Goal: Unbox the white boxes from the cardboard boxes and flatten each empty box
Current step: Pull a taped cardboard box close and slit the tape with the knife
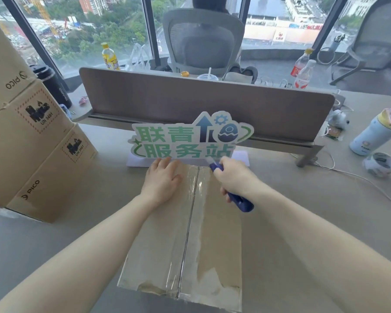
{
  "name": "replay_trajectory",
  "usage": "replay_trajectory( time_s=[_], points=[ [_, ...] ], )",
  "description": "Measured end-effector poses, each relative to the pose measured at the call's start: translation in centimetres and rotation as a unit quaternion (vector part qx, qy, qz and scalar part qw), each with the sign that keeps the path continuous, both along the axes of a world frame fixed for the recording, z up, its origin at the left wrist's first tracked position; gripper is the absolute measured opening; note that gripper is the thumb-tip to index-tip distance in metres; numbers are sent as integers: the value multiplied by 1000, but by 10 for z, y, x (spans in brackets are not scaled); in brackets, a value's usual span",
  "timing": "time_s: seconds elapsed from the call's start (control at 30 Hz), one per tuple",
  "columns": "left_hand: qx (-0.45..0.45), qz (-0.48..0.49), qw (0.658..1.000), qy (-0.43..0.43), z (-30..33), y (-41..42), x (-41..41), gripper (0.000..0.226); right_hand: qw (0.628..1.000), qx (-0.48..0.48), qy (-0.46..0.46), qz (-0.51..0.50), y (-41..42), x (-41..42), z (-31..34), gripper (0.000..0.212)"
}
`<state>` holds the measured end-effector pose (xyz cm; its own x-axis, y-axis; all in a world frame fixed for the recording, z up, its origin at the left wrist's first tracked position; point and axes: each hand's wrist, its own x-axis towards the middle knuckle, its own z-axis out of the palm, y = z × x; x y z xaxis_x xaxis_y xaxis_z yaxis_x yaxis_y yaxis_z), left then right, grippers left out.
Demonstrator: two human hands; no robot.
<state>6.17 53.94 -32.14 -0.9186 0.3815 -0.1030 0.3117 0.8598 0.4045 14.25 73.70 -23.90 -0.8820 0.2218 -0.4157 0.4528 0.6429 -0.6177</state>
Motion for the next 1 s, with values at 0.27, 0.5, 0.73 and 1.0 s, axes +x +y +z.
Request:
replay_trajectory(
  time_s=[0.27, 0.5, 0.73, 1.0],
  points=[
    [-40, -112, 993, -7, 3, -23, 18, 59, 993, 71, -84, -53, -63, -1, -16, 12],
    [-13, -188, 982, -24, -7, -51, 14, 67, 978, 139, -128, -91, -96, -17, 5, 29],
    [10, -194, 981, 17, -22, -54, 16, 64, 964, 191, -152, -107, -125, -14, 9, 22],
    [17, -190, 981, 26, -30, -52, 15, 62, 952, 194, -203, -121, -152, 36, 9, 23]
  ],
)
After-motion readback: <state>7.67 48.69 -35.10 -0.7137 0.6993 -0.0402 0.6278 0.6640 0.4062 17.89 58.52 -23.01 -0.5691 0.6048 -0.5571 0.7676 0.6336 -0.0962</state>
